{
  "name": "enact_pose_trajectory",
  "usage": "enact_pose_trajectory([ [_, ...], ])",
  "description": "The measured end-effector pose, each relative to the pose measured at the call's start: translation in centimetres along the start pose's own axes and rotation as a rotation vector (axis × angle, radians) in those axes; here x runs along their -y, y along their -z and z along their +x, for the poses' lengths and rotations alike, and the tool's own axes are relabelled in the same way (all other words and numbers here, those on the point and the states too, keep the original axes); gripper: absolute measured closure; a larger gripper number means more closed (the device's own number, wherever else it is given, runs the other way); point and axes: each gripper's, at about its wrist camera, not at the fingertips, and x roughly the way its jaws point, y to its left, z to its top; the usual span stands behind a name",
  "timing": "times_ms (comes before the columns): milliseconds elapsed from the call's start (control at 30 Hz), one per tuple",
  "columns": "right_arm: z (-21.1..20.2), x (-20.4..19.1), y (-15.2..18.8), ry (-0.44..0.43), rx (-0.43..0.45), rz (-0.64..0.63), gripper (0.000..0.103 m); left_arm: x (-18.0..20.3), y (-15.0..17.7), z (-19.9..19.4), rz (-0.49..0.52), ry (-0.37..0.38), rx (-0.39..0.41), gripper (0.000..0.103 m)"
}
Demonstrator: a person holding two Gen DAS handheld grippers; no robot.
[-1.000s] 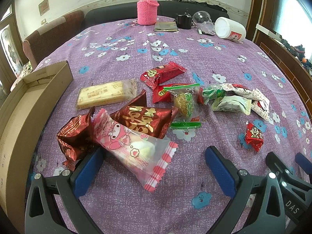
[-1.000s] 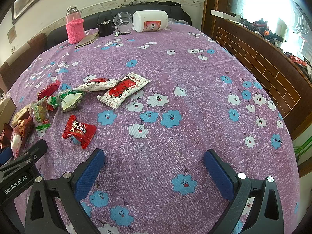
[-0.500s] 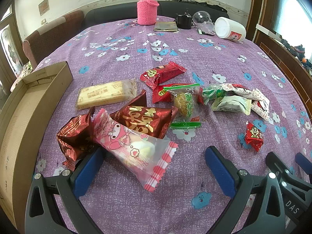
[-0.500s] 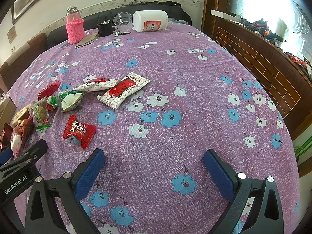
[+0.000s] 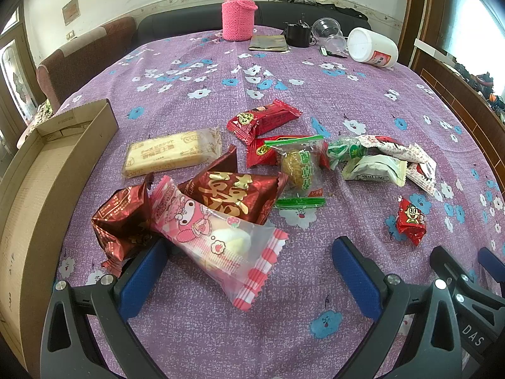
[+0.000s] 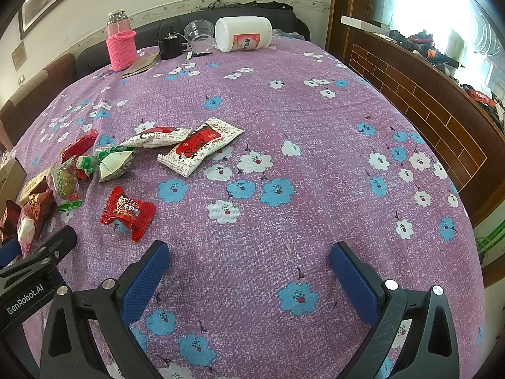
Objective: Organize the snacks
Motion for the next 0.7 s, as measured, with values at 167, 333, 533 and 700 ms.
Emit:
enact_pose_trajectory([
  [167,0.00,0.00,0.00,0.000,0.000,0.000,0.001,0.00,0.00,0.00,0.000,0.000,0.000,0.000],
  [333,0.01,0.01,0.02,0.000,0.000,0.000,0.001,0.01,0.00,0.00,0.000,0.000,0.000,0.000],
  [533,-0.03,0.10,-0.01,0.000,0.000,0.000,0.001,0.01,0.01,-0.02,0.012,0.008,-0.006,0.000],
  [700,-0.30,0.37,0.04,-0.017,-0.022,-0.019,0.001,-0.03,-0.01,-0.18,0.077,0.048,-0.049,0.000],
])
